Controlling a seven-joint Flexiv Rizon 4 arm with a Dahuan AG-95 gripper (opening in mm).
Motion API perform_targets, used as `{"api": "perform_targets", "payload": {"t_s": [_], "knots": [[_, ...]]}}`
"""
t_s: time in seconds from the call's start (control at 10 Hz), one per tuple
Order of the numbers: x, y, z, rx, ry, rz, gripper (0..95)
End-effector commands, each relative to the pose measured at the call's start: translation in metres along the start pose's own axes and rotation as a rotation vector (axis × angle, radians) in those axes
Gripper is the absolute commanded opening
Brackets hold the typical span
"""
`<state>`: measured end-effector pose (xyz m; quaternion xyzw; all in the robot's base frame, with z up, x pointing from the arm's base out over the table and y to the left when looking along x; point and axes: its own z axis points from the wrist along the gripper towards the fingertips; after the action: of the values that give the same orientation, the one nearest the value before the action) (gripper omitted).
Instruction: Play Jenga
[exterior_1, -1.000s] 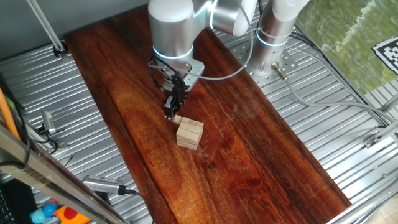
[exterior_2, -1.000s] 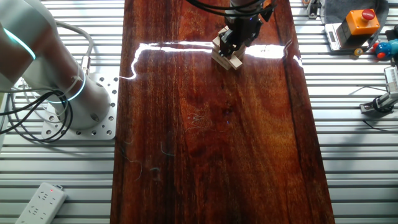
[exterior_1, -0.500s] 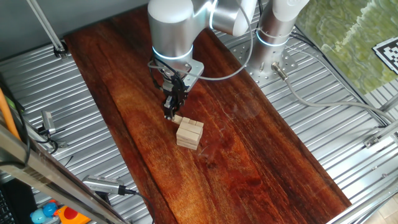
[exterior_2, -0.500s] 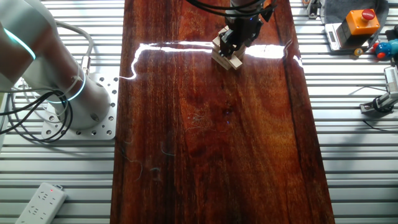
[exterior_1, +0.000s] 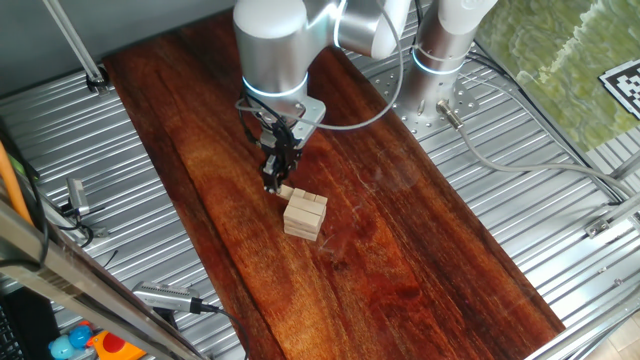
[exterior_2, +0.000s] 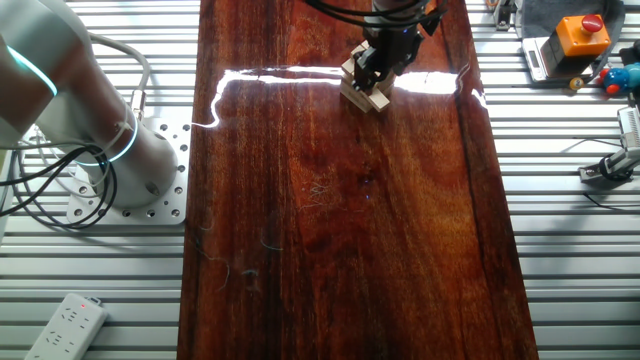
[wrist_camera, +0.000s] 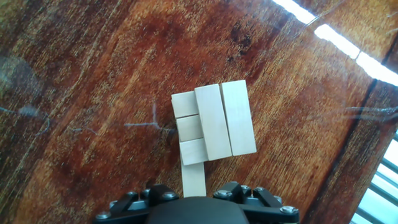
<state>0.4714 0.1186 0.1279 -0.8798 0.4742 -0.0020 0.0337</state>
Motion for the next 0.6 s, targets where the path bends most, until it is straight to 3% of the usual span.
{"api": "perform_targets", "payload": {"t_s": [0.1,0.6], "knots": [[-0.0002,0.0000,-0.0001,0.006,-0.008,0.008,57.0],[-0.0008,-0.0010,0.0005,0.015,0.018,-0.009,57.0]]}}
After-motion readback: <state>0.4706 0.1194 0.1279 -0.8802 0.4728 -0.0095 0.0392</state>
